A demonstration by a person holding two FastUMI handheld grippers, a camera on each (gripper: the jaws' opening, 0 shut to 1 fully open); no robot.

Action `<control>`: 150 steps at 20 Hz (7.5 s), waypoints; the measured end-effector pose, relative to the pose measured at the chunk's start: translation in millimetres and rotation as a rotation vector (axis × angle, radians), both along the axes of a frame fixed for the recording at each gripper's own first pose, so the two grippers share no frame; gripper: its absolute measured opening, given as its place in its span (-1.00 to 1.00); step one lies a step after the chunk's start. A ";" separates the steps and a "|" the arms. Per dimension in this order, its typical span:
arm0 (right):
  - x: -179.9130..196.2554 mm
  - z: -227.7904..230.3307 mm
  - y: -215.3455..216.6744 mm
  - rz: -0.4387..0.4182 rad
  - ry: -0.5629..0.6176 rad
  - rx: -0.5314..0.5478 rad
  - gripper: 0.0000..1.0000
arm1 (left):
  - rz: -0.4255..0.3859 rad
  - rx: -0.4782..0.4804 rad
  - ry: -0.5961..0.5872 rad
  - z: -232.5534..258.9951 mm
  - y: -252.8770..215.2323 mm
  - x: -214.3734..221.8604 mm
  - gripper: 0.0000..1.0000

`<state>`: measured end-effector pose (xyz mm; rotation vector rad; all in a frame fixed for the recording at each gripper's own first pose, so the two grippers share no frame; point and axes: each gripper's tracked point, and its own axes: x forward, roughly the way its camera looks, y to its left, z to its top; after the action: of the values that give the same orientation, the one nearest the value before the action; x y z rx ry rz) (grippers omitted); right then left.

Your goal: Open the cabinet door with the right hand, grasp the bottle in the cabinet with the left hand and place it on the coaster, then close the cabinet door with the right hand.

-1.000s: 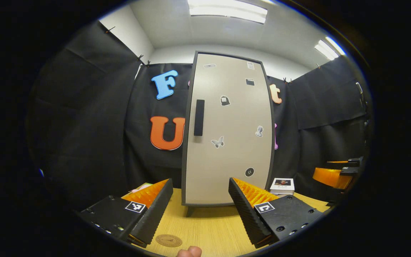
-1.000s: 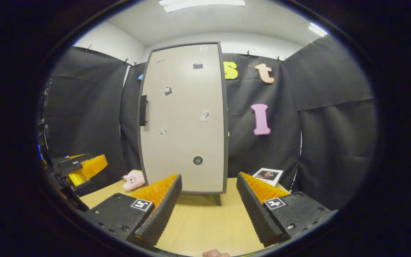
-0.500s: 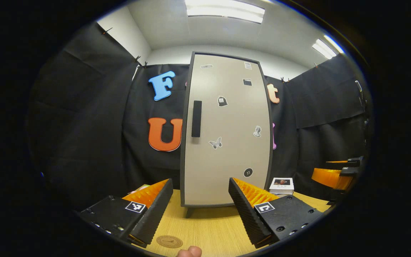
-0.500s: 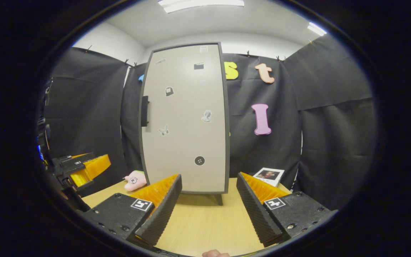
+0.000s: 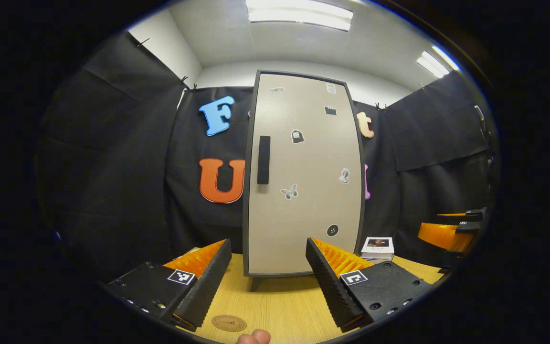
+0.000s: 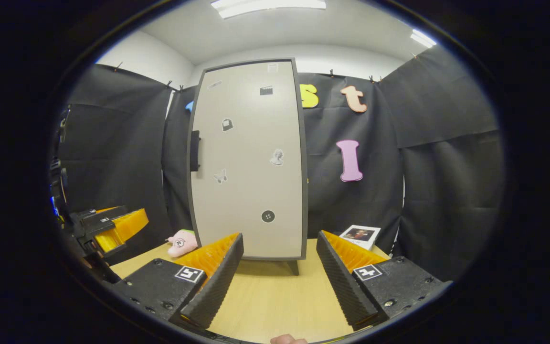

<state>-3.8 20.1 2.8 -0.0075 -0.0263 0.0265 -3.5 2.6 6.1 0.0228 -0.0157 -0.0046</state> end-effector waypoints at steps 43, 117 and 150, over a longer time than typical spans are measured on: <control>264.1 134.7 269.6 0.369 0.038 -0.058 0.89 | 0.138 0.036 0.050 -12.9 82.6 -44.5 0.89; 174.3 140.4 164.7 0.295 -0.002 -0.023 -0.63 | -0.124 0.013 0.079 -24.9 -69.4 -34.1 0.89; 184.8 148.4 103.9 0.015 -0.052 -0.054 -0.92 | -0.090 -0.019 0.086 -32.3 -54.9 -35.6 0.89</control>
<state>180.9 124.0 151.2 -0.0621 -0.0778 0.0420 -39.1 -52.3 -26.2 0.0033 0.0695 -0.0954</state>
